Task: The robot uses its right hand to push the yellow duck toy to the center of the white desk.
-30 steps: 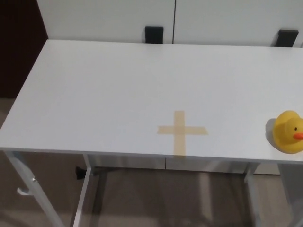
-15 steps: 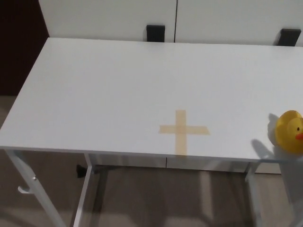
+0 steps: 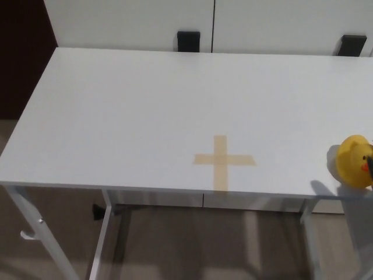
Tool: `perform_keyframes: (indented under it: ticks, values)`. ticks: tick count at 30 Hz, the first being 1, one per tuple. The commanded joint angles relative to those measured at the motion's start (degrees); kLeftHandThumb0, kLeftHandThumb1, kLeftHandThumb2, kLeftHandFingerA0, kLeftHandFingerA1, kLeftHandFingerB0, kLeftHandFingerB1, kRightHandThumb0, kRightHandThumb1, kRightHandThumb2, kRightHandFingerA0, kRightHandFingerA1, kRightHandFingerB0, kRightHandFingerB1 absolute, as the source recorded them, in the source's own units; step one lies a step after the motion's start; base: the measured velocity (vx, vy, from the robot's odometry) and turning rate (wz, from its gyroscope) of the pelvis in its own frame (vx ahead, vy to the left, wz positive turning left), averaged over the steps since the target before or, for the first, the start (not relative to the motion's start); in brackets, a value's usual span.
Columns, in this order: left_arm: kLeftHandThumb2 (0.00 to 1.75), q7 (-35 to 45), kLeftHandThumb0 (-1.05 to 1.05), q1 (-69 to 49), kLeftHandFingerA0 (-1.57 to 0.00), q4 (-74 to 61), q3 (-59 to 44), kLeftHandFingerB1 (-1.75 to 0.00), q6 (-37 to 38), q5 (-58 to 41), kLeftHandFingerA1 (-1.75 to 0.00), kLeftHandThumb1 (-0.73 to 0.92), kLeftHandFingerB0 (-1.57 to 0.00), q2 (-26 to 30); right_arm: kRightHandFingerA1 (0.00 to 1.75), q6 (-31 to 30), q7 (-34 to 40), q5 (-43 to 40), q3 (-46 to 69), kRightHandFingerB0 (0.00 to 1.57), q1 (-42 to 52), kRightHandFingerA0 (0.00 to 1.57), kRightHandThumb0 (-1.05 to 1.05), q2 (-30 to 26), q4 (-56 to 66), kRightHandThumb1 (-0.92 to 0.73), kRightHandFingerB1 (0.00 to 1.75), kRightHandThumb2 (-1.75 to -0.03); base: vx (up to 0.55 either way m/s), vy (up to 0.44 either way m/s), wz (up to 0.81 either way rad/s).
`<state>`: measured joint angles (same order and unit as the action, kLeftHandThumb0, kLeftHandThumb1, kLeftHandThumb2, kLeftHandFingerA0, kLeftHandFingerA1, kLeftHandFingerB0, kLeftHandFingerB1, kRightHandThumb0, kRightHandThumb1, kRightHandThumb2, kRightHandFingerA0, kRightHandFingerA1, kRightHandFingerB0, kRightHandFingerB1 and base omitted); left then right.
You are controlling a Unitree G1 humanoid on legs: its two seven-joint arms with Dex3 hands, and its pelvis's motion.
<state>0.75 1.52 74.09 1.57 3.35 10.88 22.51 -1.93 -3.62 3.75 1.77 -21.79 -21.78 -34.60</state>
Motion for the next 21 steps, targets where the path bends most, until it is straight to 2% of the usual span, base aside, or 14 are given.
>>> perform_keyframes:
  ticks: [1,5,6,7,8,10,11,13,14,17,18,21]
  values:
    - [1.40,-0.1,0.40,-0.1,-1.28,-0.3,0.5,-0.87,-1.3,0.5,-0.92,-0.28,-1.18,0.2,0.40,-1.1,1.3,1.4,-0.3,0.16,-1.6,0.15,-0.74,0.8,-1.3,-0.92,0.31,-0.70,0.00,0.000,0.00]
    - [1.39,-0.1,0.38,-0.4,-1.30,-0.5,0.9,-0.87,-1.0,0.7,-0.92,-0.28,-1.20,0.2,0.40,-0.5,1.6,2.0,-0.4,0.17,-2.1,0.17,-0.76,1.1,-2.3,-0.92,0.31,-0.70,0.00,0.000,0.00]
    - [1.39,0.0,0.48,-0.6,-1.38,-0.5,0.7,-0.85,-0.5,0.5,-0.92,-0.23,-1.24,0.2,0.40,-0.2,1.9,2.0,-0.5,0.18,-2.8,0.17,-0.75,1.6,-3.0,-0.92,0.32,-0.69,0.00,0.000,0.00]
    - [1.39,0.0,0.48,-0.6,-1.38,-0.5,0.7,-0.85,-0.3,0.4,-0.92,-0.23,-1.24,0.2,0.40,-0.1,2.0,2.0,-0.5,0.18,-3.0,0.17,-0.75,1.8,-3.3,-0.92,0.32,-0.69,0.00,0.000,0.00]
    - [1.49,0.0,0.64,-0.7,-1.34,-0.5,0.7,-0.81,0.0,0.3,-0.86,-0.33,-1.29,0.0,0.41,0.1,2.2,2.1,-0.6,0.19,-3.6,0.17,-0.78,2.1,-3.7,-0.92,0.32,-0.69,0.00,0.000,0.00]
    - [1.49,0.0,0.64,-0.7,-1.34,-0.4,0.6,-0.81,0.1,0.3,-0.86,-0.33,-1.29,-0.1,0.41,0.1,2.3,2.2,-0.7,0.19,-4.0,0.17,-0.78,2.3,-3.9,-0.92,0.32,-0.69,0.00,0.000,0.00]
    - [1.40,0.1,0.51,-0.6,-1.36,-0.3,0.7,-0.86,-0.1,0.4,-0.92,-0.22,-1.24,-0.3,0.43,-0.5,2.4,2.4,-1.0,0.20,-4.6,0.18,-0.78,2.7,-3.2,-0.92,0.32,-0.69,0.00,0.000,0.00]
    - [1.37,0.3,0.51,-0.4,-1.36,-0.4,1.0,-0.86,-0.7,0.6,-0.91,-0.24,-1.27,-0.4,0.39,-0.9,2.5,2.5,-1.0,0.22,-4.7,0.21,-0.78,3.0,-2.6,-0.90,0.30,-0.68,0.00,0.000,0.00]
    - [1.36,0.1,0.44,-0.4,-1.41,-0.3,1.1,-0.86,-0.5,0.7,-0.91,-0.20,-1.27,-0.5,0.41,-1.0,2.6,2.5,-1.1,0.20,-4.9,0.18,-0.78,3.5,-2.6,-0.91,0.31,-0.68,0.00,0.000,0.00]
    - [1.34,-0.1,0.39,-0.4,-1.39,-0.2,1.4,-0.87,-0.3,0.8,-0.92,-0.20,-1.28,-0.6,0.42,-1.1,2.8,2.6,-1.3,0.21,-5.4,0.18,-0.78,4.4,-2.8,-0.92,0.31,-0.68,0.00,0.000,0.00]
    - [1.36,0.1,0.45,-0.2,-1.35,-0.3,1.5,-0.89,-0.5,0.8,-0.93,-0.18,-1.25,-0.6,0.43,-0.7,3.1,2.7,-1.5,0.22,-5.6,0.19,-0.78,5.3,-2.9,-0.92,0.32,-0.68,0.00,0.000,0.00]
    - [1.38,0.2,0.46,0.1,-1.37,-0.4,1.6,-0.87,-0.7,0.7,-0.92,-0.20,-1.22,-0.7,0.44,-0.2,3.6,2.9,-1.8,0.22,-5.6,0.20,-0.76,6.6,-3.2,-0.92,0.33,-0.69,0.00,0.000,0.00]
